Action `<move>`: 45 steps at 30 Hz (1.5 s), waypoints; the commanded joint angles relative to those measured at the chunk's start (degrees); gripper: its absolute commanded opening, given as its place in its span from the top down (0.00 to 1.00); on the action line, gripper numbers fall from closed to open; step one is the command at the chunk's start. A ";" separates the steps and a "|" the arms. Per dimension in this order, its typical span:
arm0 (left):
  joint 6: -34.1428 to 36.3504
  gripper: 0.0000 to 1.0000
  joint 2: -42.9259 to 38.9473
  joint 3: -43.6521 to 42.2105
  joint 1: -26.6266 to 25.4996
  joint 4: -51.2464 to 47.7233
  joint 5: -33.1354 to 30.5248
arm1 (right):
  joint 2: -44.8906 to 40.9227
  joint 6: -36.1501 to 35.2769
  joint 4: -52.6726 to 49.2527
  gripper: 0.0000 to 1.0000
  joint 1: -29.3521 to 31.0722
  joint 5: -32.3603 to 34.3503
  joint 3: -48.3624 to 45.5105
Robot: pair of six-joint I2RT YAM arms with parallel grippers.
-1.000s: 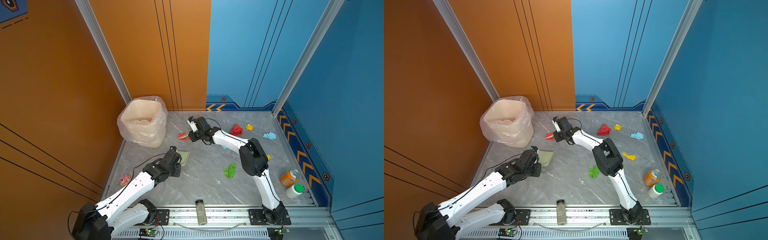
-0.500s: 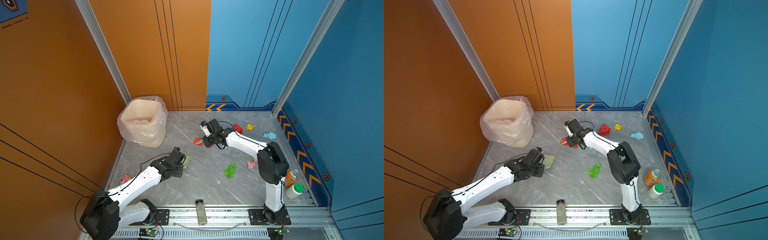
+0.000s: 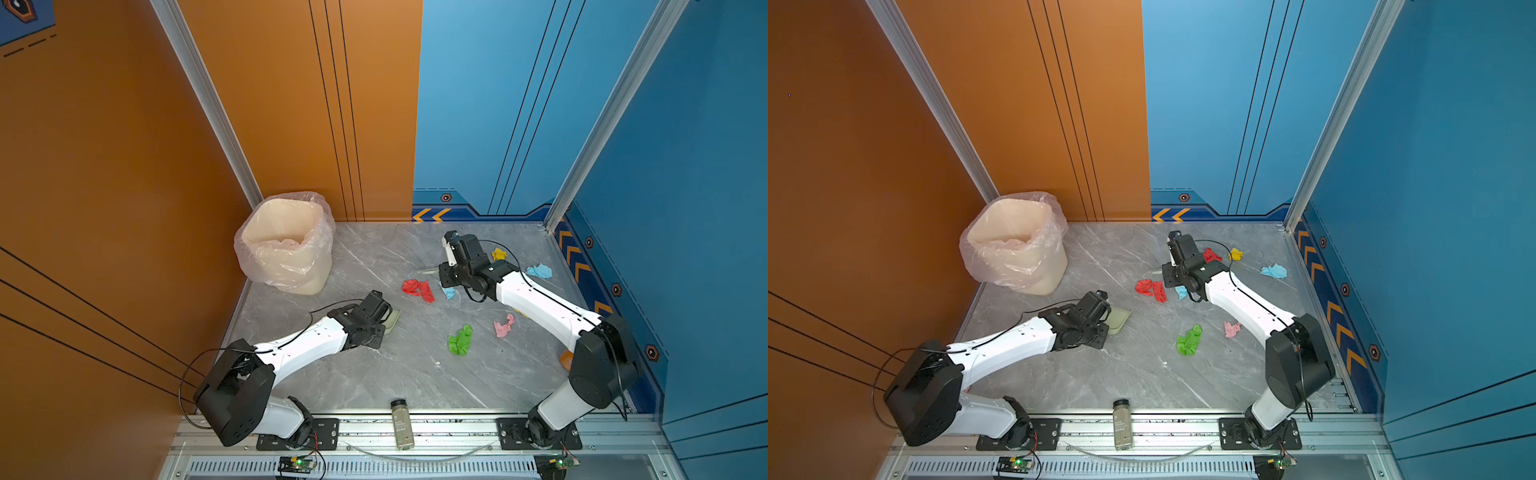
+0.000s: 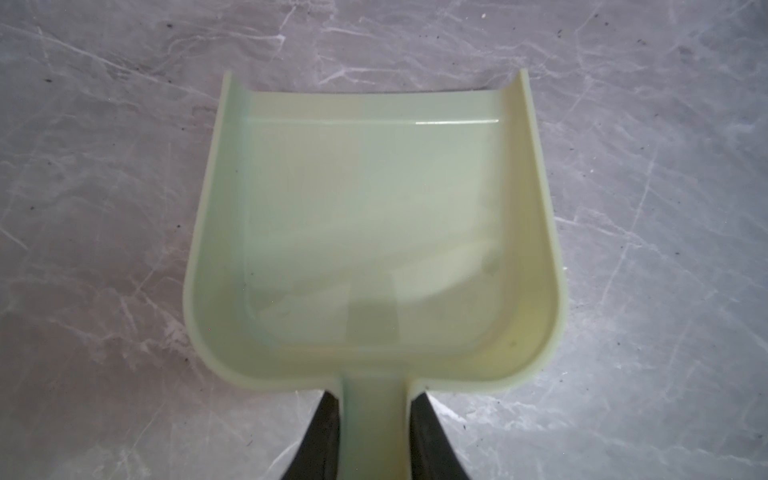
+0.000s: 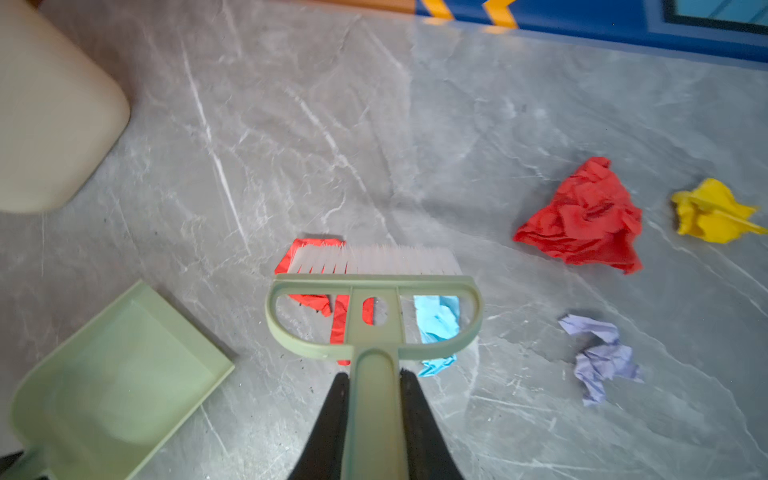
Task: Sweep away the paper scraps from the table
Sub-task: 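Push the red and blue papers with the brush toward the dustpan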
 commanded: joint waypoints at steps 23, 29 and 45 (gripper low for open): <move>3.28 1.00 8.30 4.06 -9.73 5.14 -2.35 | 4.45 19.81 -6.43 1.00 3.65 3.83 -3.28; 2.81 1.00 9.08 4.10 -9.84 5.15 -2.61 | 4.55 23.01 -2.44 1.00 4.59 -7.78 -3.78; -0.88 1.00 7.92 1.36 -8.99 5.81 -2.57 | 6.00 16.96 4.10 1.00 -1.16 -19.65 3.66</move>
